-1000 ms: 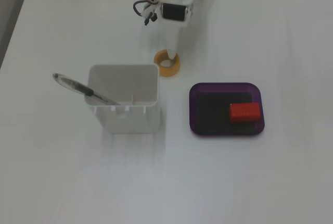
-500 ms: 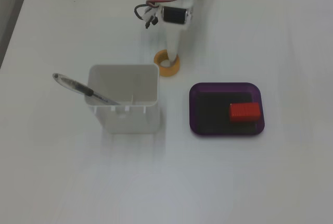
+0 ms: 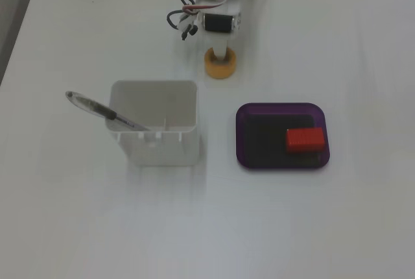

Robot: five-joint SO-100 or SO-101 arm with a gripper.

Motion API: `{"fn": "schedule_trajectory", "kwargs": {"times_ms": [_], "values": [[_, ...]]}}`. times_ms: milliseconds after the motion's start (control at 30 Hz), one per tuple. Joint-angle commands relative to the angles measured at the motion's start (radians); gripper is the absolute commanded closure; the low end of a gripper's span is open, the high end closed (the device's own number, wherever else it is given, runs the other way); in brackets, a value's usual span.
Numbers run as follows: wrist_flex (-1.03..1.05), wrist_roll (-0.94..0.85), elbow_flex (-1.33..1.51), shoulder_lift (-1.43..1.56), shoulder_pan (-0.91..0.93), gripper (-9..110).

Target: Grab up the yellow tape and put it in the box.

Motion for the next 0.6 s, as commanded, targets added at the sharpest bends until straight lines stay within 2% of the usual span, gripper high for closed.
{"fn": "schedule_trajectory", "kwargs": {"times_ms": [0,167,300,567], "values": [[0.094,0.032,-0.071,0.11,-0.012,102],[0.245,0.069,-0.252,0.322,-0.158,102],[0.281,0.069,-0.365,0.416,-0.304,102],[0.201,0.058,-0.439,0.216,-0.321,102]]}}
